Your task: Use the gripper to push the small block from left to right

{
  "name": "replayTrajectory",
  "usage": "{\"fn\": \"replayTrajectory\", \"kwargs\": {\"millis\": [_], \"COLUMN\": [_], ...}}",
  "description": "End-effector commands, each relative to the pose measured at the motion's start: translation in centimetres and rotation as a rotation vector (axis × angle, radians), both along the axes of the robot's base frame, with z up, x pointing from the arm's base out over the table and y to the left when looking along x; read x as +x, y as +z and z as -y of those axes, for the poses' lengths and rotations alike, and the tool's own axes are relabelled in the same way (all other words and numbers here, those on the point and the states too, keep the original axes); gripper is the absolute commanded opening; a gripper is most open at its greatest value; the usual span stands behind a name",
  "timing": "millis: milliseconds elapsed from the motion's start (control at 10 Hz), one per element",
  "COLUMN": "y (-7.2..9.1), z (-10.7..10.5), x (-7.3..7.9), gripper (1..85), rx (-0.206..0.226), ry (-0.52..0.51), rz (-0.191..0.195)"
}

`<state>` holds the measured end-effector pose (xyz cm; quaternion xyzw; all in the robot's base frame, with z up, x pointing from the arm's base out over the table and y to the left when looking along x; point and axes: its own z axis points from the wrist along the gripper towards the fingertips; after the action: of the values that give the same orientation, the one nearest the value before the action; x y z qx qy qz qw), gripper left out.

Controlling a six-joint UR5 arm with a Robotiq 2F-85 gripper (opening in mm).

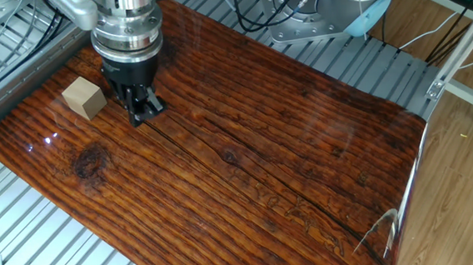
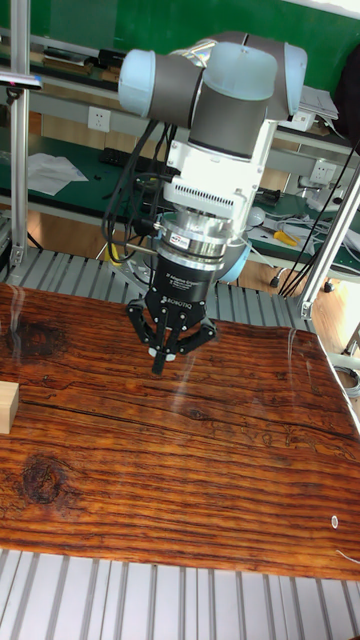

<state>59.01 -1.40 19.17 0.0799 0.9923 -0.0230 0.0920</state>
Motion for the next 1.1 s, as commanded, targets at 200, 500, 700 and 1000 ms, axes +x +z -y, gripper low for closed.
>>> {"fn": "replayTrajectory", "kwargs": {"millis": [200, 500, 700, 1000], "y": [-0.1, 0.0, 0.2, -0.1], "z": [0.4, -3.5, -5.5, -3.8], "x": [-1.1, -0.7, -0.9, -1.0], "gripper": [1.0, 1.0, 1.0, 1.0], "rx": [-0.015, 0.124, 0.197, 0.130], "ry": [0.030, 0.110, 0.150, 0.138], "rz": [-0.043, -0.025, -0.027, -0.035]}}
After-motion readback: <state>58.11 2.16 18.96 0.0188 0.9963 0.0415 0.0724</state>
